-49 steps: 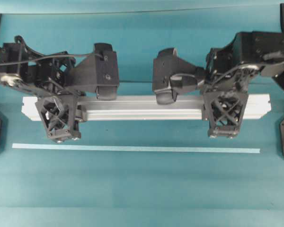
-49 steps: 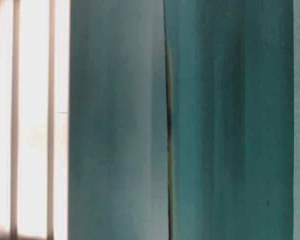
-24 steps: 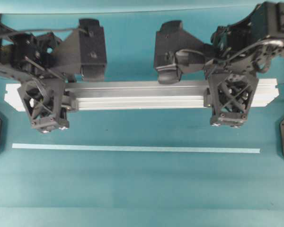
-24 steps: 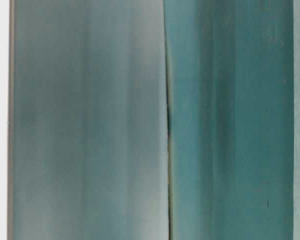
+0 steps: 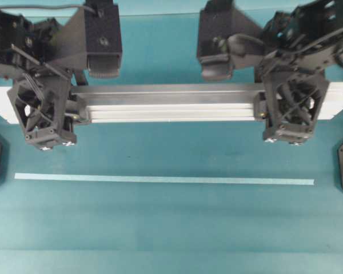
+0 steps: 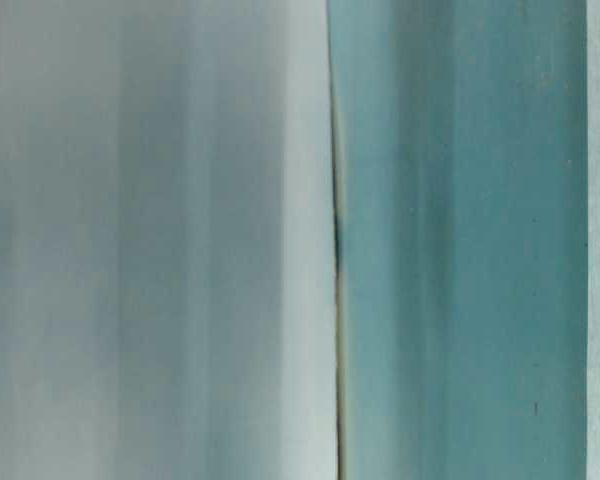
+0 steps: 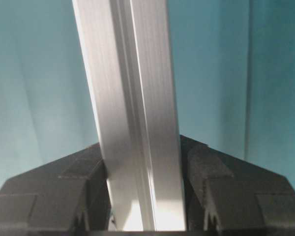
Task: Lift the metal rail with both hands.
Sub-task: 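Lift the rail with both grippers and move it away from the strip, then hold the rail raised, then bring it back toward the table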
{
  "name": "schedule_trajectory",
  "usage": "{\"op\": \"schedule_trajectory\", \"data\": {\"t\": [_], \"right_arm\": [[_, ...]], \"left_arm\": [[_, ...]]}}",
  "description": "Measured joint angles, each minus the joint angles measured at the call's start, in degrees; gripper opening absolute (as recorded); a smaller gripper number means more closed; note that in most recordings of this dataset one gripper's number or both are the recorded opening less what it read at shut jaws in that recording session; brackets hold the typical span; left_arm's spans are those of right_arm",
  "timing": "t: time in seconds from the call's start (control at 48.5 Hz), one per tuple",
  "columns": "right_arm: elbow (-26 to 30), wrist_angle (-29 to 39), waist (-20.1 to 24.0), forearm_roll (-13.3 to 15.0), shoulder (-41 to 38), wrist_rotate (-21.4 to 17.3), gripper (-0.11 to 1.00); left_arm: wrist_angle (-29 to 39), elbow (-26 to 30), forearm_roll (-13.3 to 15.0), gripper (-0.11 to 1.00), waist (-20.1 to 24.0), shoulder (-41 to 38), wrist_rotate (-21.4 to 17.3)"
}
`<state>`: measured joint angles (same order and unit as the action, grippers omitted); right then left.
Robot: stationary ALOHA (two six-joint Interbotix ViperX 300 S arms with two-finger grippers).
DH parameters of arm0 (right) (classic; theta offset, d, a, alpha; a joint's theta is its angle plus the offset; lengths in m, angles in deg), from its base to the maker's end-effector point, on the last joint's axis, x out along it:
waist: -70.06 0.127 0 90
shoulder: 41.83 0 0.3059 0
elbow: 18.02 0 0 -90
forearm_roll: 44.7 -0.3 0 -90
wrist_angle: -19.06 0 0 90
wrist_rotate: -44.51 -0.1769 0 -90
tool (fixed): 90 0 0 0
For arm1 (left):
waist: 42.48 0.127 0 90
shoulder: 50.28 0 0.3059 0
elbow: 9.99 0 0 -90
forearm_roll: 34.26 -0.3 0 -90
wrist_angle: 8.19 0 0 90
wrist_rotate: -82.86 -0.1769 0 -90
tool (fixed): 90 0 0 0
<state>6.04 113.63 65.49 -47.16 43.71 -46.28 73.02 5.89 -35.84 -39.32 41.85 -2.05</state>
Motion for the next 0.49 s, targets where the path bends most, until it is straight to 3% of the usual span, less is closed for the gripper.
{"op": "schedule_trajectory", "data": {"t": [0.494], "right_arm": [[0.3, 0.0, 0.0, -0.1, 0.0, -0.1, 0.46]], "left_arm": [[0.2, 2.1, -0.1, 0.37, 0.3, -1.1, -0.8]]}}
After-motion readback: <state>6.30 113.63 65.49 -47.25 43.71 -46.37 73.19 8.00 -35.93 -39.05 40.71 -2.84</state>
